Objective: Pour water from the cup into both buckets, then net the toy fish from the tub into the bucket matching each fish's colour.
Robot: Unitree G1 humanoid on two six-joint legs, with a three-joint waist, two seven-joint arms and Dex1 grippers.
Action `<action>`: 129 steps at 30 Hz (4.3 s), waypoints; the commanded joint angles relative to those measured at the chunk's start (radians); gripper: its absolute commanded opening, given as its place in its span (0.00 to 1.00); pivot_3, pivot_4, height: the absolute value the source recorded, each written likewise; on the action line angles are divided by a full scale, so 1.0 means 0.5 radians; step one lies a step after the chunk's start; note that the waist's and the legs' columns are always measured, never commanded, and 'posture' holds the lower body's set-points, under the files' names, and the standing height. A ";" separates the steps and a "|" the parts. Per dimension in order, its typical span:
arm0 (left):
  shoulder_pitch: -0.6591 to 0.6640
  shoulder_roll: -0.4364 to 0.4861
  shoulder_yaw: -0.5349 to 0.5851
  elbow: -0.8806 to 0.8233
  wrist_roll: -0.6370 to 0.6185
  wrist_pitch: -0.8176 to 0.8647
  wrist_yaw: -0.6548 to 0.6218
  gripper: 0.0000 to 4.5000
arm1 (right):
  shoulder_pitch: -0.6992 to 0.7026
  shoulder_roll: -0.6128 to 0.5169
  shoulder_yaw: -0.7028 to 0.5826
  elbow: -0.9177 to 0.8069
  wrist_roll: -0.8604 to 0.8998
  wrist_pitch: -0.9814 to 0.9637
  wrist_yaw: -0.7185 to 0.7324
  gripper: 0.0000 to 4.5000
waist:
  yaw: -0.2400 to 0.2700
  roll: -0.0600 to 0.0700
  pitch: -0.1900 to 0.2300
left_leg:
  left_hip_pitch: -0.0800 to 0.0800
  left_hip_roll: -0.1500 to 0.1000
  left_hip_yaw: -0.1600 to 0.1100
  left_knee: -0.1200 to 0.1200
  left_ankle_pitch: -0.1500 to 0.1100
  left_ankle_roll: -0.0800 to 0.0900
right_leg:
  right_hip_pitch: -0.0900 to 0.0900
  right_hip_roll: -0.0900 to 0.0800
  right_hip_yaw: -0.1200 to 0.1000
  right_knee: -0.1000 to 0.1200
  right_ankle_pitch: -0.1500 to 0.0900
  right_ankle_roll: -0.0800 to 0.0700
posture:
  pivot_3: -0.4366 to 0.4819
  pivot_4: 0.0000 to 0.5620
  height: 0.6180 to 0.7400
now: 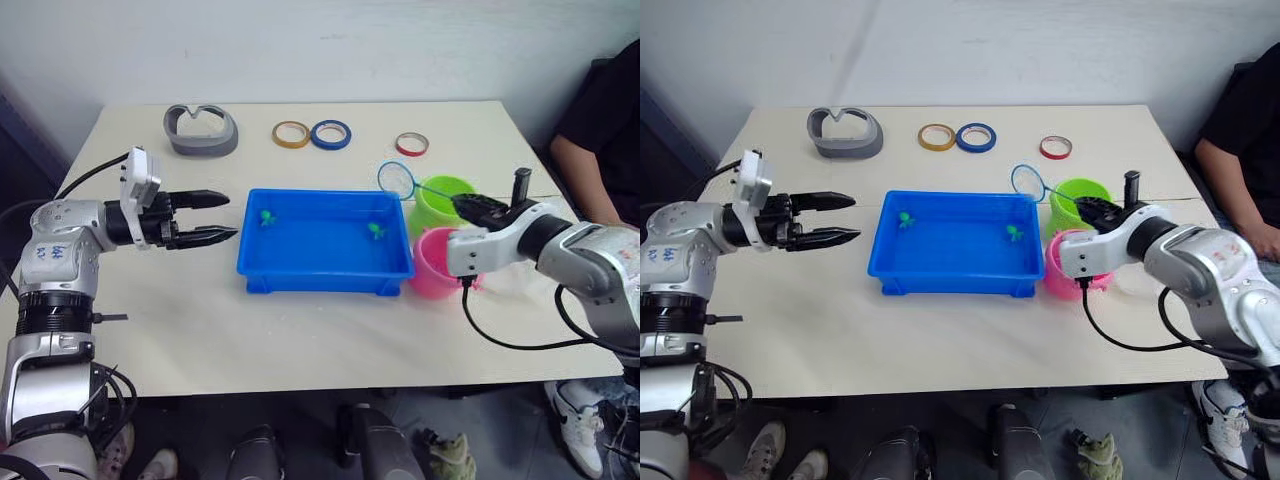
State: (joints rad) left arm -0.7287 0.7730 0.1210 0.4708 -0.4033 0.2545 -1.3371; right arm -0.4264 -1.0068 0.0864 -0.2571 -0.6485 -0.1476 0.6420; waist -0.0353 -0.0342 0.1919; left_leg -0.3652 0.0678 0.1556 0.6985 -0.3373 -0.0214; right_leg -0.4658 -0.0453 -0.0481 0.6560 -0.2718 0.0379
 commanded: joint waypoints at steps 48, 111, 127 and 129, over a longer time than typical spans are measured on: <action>0.095 0.025 0.125 -0.385 -0.132 0.173 0.158 0.80 | -0.173 0.523 -0.426 -0.383 2.040 2.559 0.634 0.00 | 0.013 0.000 0.000 | -0.002 0.000 -0.019 0.001 -0.002 0.005 | 0.002 -0.002 0.002 -0.001 0.000 -0.003 | 0.48 0.27 0.89; -0.245 -0.201 -0.072 0.060 -0.012 -0.073 -0.059 0.80 | 0.220 -0.437 -0.067 -0.079 0.397 0.854 -0.317 0.00 | 0.011 0.000 0.000 | -0.007 0.000 -0.007 -0.002 -0.001 0.002 | 0.000 -0.002 0.000 -0.007 0.001 -0.001 | 0.48 0.27 0.89; -0.236 -0.199 -0.066 0.050 -0.013 -0.065 -0.070 0.80 | 0.406 -0.349 -0.015 -0.028 -0.409 0.459 -0.535 0.00 | 0.009 0.000 0.000 | -0.004 0.000 -0.004 -0.001 0.000 -0.001 | 0.000 -0.001 0.001 -0.005 0.000 -0.001 | 0.48 0.27 0.89; -0.237 -0.200 -0.066 0.050 -0.013 -0.066 -0.069 0.80 | 0.390 -0.349 -0.026 -0.009 -0.456 0.425 -0.554 0.00 | 0.010 0.000 0.000 | -0.004 0.000 -0.004 -0.001 0.000 -0.001 | 0.000 -0.001 0.001 -0.005 0.000 -0.001 | 0.48 0.27 0.89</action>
State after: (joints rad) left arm -0.8252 0.6672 0.0762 0.5181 -0.4062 0.2289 -1.3673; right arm -0.2119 -1.1748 0.1131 -0.2610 -0.8461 0.0773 0.3855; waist -0.0305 -0.0342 0.1919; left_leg -0.3674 0.0678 0.1536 0.6979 -0.3371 -0.0219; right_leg -0.4658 -0.0457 -0.0476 0.6535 -0.2716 0.0375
